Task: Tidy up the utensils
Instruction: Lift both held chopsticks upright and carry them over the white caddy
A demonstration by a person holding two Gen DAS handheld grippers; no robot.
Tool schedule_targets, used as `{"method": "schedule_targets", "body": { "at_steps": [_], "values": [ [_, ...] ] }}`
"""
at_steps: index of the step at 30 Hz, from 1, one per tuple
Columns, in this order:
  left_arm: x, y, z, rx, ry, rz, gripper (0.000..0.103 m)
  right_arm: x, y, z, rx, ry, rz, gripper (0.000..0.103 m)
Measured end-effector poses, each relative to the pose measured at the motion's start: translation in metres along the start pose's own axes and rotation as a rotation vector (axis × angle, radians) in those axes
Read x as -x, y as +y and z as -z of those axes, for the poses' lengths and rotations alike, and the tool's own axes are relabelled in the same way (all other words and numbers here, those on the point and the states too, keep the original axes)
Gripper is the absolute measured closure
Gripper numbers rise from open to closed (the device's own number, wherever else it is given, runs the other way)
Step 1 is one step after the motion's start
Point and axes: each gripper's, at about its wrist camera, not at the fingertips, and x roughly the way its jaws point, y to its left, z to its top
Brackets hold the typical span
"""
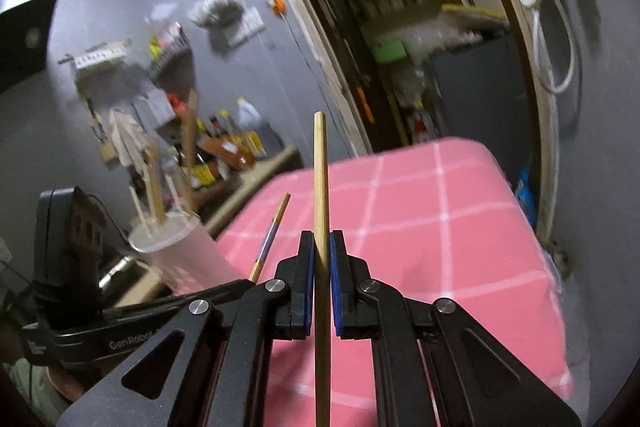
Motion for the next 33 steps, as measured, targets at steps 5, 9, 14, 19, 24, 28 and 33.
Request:
{"method": "schedule_targets", "body": {
  "at_steps": [5,9,14,19,24,28,33],
  "values": [
    [0.039,0.007,-0.002,-0.025,-0.138,-0.003,0.099,0.002,0.024,-0.008,0.014,-0.092,-0.05,0.097],
    [0.063,0.016,-0.012,-0.022,-0.243,0.01,0.099,0.0,0.042,-0.015,-0.001,-0.162,-0.113,0.097],
    [0.094,0.04,-0.029,-0.002,-0.367,0.0,0.099,-0.011,0.068,-0.03,-0.005,-0.252,-0.166,0.097],
    [0.12,0.078,-0.051,0.027,-0.502,-0.064,0.099,-0.03,0.099,-0.045,0.011,-0.371,-0.233,0.097],
    [0.136,0.124,-0.071,0.077,-0.598,-0.142,0.099,-0.05,0.12,-0.055,0.048,-0.469,-0.256,0.097],
    [0.14,0.147,-0.082,0.082,-0.677,-0.208,0.099,-0.064,0.126,-0.058,0.061,-0.528,-0.258,0.097],
    [0.14,0.173,-0.089,0.109,-0.729,-0.243,0.099,-0.078,0.127,-0.057,0.06,-0.576,-0.238,0.097]
  ]
}}
